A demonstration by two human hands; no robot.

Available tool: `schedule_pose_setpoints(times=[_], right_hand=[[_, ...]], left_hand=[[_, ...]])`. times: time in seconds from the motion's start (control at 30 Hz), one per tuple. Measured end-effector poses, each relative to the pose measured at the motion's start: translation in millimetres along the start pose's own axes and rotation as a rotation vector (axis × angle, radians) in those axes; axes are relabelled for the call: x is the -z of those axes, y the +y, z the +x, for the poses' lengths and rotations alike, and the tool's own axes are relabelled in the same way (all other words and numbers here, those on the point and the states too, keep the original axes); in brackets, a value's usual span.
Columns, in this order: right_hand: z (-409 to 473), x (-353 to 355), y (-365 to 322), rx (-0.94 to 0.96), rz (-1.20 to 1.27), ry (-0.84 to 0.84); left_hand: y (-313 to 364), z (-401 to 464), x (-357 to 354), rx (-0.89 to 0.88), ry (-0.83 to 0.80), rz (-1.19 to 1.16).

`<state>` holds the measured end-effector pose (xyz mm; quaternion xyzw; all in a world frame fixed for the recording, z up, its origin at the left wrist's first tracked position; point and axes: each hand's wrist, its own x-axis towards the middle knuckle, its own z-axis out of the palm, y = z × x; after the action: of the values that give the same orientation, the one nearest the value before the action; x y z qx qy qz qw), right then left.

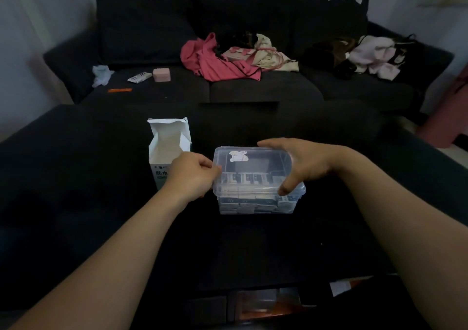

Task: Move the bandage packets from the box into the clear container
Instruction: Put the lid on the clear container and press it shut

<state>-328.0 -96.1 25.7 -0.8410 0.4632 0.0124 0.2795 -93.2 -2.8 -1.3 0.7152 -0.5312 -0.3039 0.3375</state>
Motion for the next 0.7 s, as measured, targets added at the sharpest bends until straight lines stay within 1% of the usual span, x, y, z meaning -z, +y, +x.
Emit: schedule_pose_setpoints(times=[0.13,0.27,0.47,0.53,0.63,0.7], right_hand=[[0,1,1,-0.009,0.003,-0.02],[-3,0,-4,-0.049,-0.075,-0.067],[-4,-6,-5,-0.046,-0.151,-0.048],[-2,-10,-3,-0.041,-0.172,-0.039],[-1,-18,-1,-0.039,-0.192,-0.026],[-2,-24,2,-0.028,-0.201,-0.011]], left_hand=[[0,1,-2,0.011,-0.008,0.025],[0,0,-2,0.035,-0.013,0.012],[-1,1,-7,0.015,0.016,0.066],[-3,2,-9,-0.015,0.033,0.13],[-6,2,-14,-0.111,0.074,0.321],[-7,0,-18,-0.146,0.085,0.413]])
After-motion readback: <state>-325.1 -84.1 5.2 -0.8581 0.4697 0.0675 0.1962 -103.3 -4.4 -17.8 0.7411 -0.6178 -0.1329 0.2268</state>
